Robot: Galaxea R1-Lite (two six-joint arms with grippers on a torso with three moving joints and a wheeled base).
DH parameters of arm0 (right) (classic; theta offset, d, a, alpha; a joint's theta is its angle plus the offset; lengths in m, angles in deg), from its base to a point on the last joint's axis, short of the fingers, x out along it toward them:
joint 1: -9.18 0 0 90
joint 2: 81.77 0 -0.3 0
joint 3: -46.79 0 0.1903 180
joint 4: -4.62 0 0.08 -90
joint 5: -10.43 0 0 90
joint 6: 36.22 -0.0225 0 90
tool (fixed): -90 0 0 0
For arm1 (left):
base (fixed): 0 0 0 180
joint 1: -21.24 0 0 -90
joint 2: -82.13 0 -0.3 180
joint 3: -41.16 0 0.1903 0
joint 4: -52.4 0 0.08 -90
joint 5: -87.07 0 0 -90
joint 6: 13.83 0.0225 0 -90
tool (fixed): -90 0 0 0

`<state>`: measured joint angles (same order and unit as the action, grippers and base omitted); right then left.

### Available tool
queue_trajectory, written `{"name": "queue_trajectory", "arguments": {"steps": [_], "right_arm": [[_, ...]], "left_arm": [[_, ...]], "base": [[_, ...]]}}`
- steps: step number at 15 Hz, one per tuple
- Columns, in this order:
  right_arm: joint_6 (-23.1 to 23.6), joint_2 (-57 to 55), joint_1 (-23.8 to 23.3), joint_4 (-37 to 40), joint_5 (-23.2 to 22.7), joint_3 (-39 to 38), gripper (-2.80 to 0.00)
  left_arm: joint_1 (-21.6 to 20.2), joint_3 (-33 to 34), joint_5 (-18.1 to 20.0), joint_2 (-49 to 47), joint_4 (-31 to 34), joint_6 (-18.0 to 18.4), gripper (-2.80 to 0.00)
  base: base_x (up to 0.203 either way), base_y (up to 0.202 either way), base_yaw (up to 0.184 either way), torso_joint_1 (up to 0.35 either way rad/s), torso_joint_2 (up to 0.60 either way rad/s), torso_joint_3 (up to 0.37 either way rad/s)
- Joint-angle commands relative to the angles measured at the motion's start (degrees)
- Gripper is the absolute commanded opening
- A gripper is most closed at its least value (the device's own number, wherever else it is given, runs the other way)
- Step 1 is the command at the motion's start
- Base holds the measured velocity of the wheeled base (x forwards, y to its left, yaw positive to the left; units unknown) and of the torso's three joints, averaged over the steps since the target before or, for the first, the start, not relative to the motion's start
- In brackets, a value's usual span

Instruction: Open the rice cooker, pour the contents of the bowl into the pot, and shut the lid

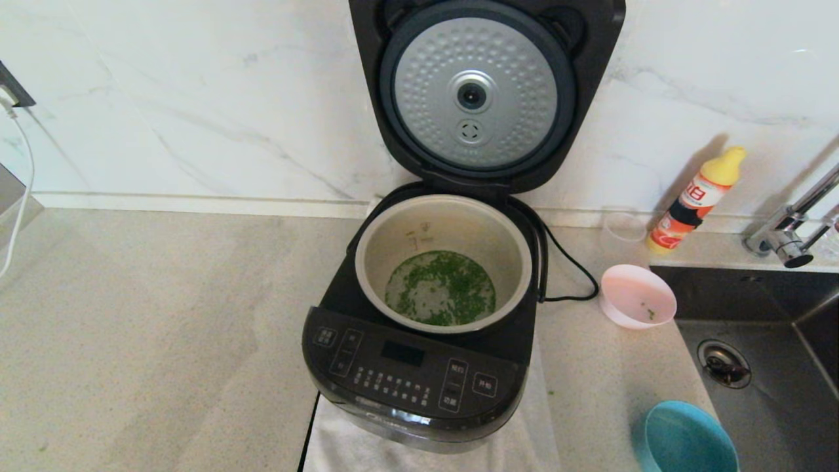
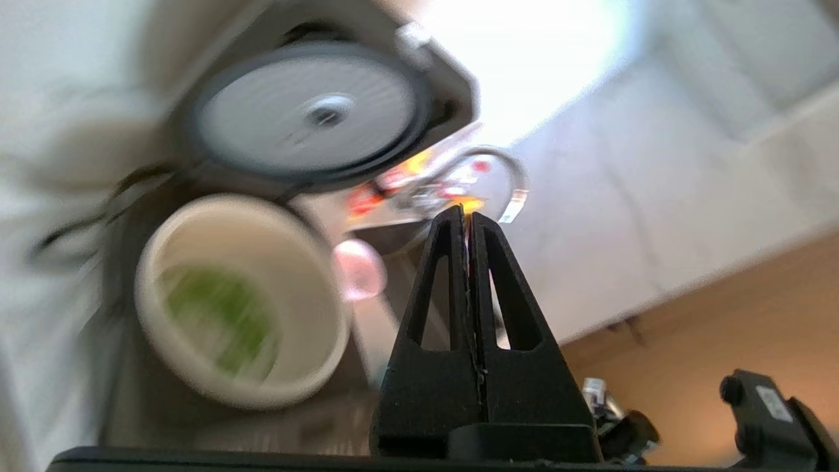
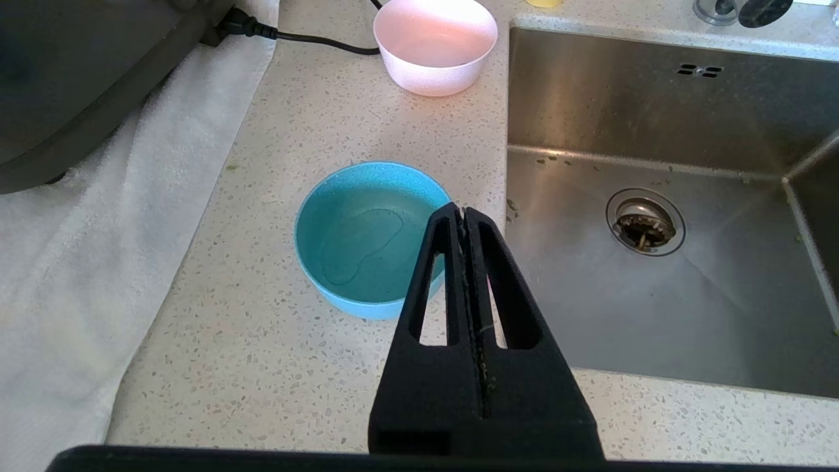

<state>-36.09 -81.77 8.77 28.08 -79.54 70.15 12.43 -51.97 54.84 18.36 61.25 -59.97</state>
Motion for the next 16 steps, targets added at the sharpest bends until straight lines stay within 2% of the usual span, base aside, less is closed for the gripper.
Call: {"name": "queue_trajectory", "arguments": {"steps": [1,4,5,6,7,8,9,10,11,13,14,16], "right_arm": [[0.0,-0.1,0.0,0.0,0.0,0.0,-2.80],[0.0,-0.1,0.1,0.0,0.0,0.0,-2.80],[0.0,-0.1,0.0,0.0,0.0,0.0,-2.80],[0.0,-0.1,0.0,0.0,0.0,0.0,-2.80],[0.0,-0.1,0.0,0.0,0.0,0.0,-2.80],[0.0,-0.1,0.0,0.0,0.0,0.0,-2.80],[0.0,-0.1,0.1,0.0,0.0,0.0,-2.80],[0.0,-0.1,0.0,0.0,0.0,0.0,-2.80],[0.0,-0.1,0.0,0.0,0.0,0.0,-2.80],[0.0,-0.1,0.0,0.0,0.0,0.0,-2.80],[0.0,-0.1,0.1,0.0,0.0,0.0,-2.80],[0.0,0.0,0.0,0.0,0.0,0.0,-2.80]], "left_arm": [[-3.2,4.4,0.3,9.4,6.2,3.5,-2.80],[-2.6,12.4,0.4,13.6,13.1,14.1,-2.80],[-1.6,12.5,-0.1,14.4,18.1,16.4,-2.80],[-1.0,11.9,-2.4,15.7,22.9,20.2,-2.80],[-0.5,12.1,-6.8,16.8,25.6,27.1,-2.80],[0.4,12.8,-13.1,17.8,27.3,35.8,-2.80],[2.3,14.2,-21.0,19.8,28.2,45.1,-2.80],[3.9,15.9,-26.0,23.4,28.5,50.8,-2.80],[5.2,18.0,-28.4,27.9,28.8,53.0,-2.80],[7.4,24.7,-31.2,38.1,29.2,54.9,-2.80],[8.2,29.5,-32.2,43.3,29.2,55.1,-2.80],[9.1,38.8,-33.5,51.8,28.5,53.2,-2.80]], "base": [[0.000,0.000,0.000,0.000,0.00,0.000],[0.000,0.000,0.000,0.000,0.00,0.000],[0.000,0.000,0.000,0.000,0.00,0.000],[0.000,0.000,0.000,0.000,0.00,0.000],[0.000,0.000,0.000,0.000,0.00,0.000],[0.000,0.000,0.000,0.000,0.00,0.000],[0.000,0.000,0.000,0.000,0.00,0.000],[0.000,0.000,0.000,0.000,0.00,0.000],[0.000,0.000,0.000,0.000,0.00,0.000],[0.000,0.000,0.000,0.000,0.00,0.000],[0.000,0.000,0.000,0.000,0.00,0.000],[0.000,0.000,0.000,0.000,0.00,0.000]]}}
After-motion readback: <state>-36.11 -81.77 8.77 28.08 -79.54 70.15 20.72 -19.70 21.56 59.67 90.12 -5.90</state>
